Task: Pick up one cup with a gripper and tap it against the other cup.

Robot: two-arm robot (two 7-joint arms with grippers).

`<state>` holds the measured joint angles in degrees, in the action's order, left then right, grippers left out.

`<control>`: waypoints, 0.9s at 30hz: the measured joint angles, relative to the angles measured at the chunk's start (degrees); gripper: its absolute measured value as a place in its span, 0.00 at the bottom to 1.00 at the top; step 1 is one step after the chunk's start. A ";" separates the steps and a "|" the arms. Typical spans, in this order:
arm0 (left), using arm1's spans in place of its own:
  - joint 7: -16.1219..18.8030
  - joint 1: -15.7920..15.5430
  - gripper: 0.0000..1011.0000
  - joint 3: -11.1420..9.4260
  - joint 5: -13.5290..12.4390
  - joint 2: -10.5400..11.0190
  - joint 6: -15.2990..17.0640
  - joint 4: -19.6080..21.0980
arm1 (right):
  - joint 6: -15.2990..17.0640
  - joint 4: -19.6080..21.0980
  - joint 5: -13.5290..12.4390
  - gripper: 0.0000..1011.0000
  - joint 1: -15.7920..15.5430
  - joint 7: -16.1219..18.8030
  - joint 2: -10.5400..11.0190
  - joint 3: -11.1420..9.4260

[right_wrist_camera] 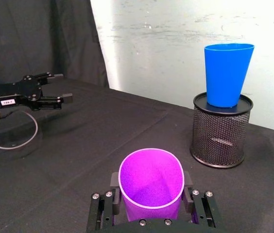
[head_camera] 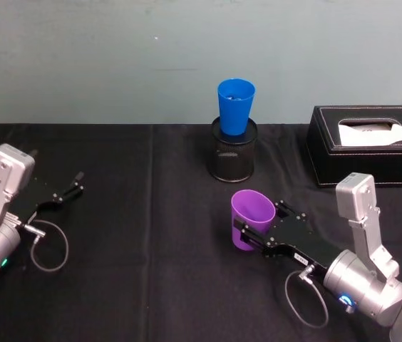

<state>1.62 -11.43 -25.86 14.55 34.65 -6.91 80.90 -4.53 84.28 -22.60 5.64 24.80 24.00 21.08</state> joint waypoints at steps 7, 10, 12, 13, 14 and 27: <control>0.00 0.00 0.99 0.00 0.00 0.00 0.00 0.00 | -0.49 -0.78 0.70 0.72 0.11 0.42 -0.80 -0.14; 0.00 0.00 0.99 0.00 0.00 0.00 0.00 0.00 | -0.80 -1.35 1.09 0.72 0.26 0.43 -1.14 -0.18; 0.00 0.00 0.99 0.00 0.00 0.00 0.00 0.00 | -1.00 -1.61 1.28 0.72 0.33 0.44 -1.28 -0.23; 0.00 0.00 0.99 0.00 0.00 0.00 0.00 0.00 | -1.14 -1.86 1.45 0.72 0.42 0.46 -1.43 -0.25; 0.00 0.00 0.99 0.00 0.00 0.00 0.00 0.00 | -1.18 -1.99 1.50 0.72 0.47 0.48 -1.50 -0.26; 0.00 0.00 0.99 0.00 0.00 0.00 0.00 0.00 | -1.57 -3.64 2.09 0.72 1.08 1.05 -2.44 -0.27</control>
<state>1.62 -11.43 -25.86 14.55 34.64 -6.91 80.90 -6.10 80.64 -20.51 6.72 25.85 21.56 20.81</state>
